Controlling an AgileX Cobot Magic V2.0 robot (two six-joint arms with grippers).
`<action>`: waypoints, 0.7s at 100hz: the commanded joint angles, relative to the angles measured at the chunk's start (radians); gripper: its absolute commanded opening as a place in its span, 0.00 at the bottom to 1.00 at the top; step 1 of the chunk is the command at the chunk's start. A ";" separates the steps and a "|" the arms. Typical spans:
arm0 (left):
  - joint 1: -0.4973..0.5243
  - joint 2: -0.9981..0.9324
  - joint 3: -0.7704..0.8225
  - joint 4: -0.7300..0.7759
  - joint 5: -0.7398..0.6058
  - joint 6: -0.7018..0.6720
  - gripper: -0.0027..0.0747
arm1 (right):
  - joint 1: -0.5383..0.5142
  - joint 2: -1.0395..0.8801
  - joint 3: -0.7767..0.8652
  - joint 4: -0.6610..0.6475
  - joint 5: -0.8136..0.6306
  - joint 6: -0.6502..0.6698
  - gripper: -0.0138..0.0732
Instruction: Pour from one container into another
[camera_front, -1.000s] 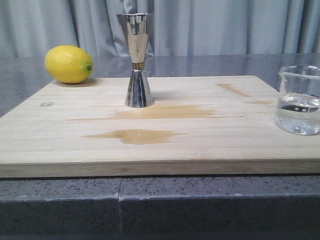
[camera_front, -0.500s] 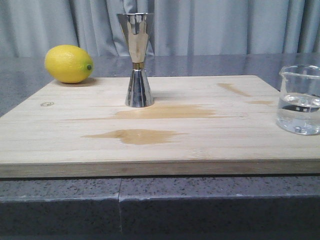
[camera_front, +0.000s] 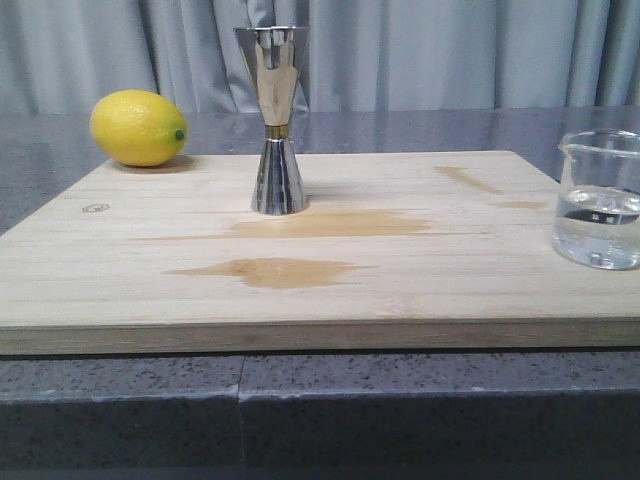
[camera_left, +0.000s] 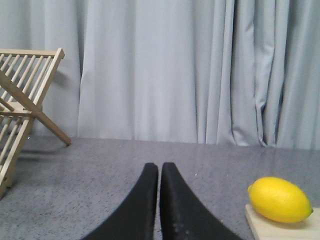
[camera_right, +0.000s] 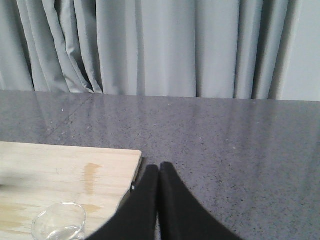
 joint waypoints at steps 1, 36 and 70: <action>-0.008 0.084 -0.100 0.003 0.017 0.056 0.01 | -0.006 0.077 -0.090 -0.027 -0.025 -0.004 0.08; -0.008 0.155 -0.140 -0.004 0.012 0.056 0.01 | -0.006 0.121 -0.118 -0.024 -0.025 -0.004 0.08; -0.008 0.155 -0.140 -0.004 0.010 0.056 0.01 | -0.006 0.121 -0.118 -0.024 -0.015 -0.004 0.08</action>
